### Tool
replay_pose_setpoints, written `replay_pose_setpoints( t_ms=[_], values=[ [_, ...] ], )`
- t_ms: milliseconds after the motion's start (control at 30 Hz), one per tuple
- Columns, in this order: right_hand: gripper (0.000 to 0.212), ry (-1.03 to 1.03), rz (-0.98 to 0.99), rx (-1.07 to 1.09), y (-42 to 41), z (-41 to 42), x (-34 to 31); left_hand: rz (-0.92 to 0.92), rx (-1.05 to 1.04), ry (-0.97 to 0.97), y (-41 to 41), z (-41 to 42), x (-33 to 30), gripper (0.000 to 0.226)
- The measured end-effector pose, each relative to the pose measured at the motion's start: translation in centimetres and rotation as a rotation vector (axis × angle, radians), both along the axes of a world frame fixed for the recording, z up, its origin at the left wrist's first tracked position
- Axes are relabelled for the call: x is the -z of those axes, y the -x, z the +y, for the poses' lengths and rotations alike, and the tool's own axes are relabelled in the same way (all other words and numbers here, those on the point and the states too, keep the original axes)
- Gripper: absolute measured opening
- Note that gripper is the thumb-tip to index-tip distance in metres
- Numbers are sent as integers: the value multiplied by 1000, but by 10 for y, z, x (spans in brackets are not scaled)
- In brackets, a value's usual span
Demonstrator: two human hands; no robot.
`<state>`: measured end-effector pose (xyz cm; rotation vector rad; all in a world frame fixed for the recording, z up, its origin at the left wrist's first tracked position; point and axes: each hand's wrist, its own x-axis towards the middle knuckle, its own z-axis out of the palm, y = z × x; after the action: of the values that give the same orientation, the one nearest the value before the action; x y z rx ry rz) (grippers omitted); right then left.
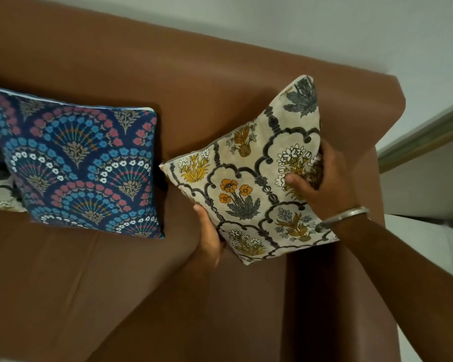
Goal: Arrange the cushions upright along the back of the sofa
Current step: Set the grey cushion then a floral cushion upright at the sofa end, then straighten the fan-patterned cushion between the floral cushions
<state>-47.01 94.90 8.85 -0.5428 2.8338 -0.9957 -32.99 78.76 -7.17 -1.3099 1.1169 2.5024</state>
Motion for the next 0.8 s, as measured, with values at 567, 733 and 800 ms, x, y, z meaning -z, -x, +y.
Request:
replay_pose_setpoints(
  t_ms=[567,733,800],
  values=[
    [59,229,-601,-15,-136,-292,52,-369,176,909,-161,-375,-94,86],
    [63,427,-722,403,-126,-346,83,-286,269,605,-149,-440,-47,85],
    [77,452,-746,503,-128,-357,91,-231,296,563,-142,-446,-36,85]
  ],
)
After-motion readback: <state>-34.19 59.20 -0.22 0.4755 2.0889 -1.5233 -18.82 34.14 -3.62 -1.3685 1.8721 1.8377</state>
